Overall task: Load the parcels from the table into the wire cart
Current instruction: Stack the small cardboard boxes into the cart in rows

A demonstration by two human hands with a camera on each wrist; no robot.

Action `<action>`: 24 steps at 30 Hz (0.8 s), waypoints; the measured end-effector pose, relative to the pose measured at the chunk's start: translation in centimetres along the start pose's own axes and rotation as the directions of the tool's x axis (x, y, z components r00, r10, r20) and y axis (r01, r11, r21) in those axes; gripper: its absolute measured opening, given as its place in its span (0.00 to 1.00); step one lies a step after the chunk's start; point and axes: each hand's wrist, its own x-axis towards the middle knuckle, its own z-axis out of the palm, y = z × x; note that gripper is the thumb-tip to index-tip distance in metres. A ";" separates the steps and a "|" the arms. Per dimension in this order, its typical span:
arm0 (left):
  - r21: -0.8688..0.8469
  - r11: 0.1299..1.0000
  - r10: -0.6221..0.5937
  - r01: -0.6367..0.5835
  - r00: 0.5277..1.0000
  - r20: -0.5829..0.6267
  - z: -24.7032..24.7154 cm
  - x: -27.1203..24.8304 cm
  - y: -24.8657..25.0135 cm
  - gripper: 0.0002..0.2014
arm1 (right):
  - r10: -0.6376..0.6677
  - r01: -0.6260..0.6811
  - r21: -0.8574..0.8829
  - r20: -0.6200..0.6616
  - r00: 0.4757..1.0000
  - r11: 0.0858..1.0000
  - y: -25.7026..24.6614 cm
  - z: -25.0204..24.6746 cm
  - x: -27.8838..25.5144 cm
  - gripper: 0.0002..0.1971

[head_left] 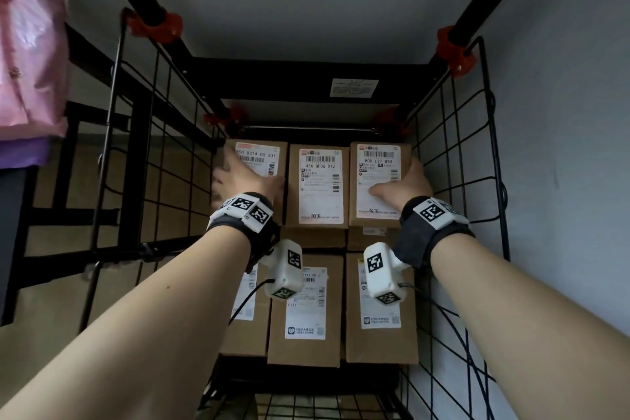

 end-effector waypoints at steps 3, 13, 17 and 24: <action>0.004 1.000 0.025 -0.025 0.999 0.020 0.3 -0.2 -0.1 0.54 | -0.019 0.018 -0.030 -0.036 0.999 0.999 -0.2 0.6 0.0 0.56; -0.027 0.999 0.024 -0.023 0.999 0.044 -0.2 0.2 -0.2 0.57 | -0.060 0.047 -0.176 -0.069 0.996 0.983 -0.2 2.0 -0.6 0.60; -0.037 0.999 0.023 -0.021 0.998 0.054 -0.4 0.1 -0.3 0.56 | -0.041 0.032 -0.151 -0.060 0.997 0.988 -0.1 1.8 -0.8 0.57; -0.035 0.999 0.004 -0.001 0.998 0.066 -0.9 0.1 -1.2 0.57 | -0.053 0.043 -0.143 -0.062 0.997 0.989 -0.1 1.8 -1.3 0.58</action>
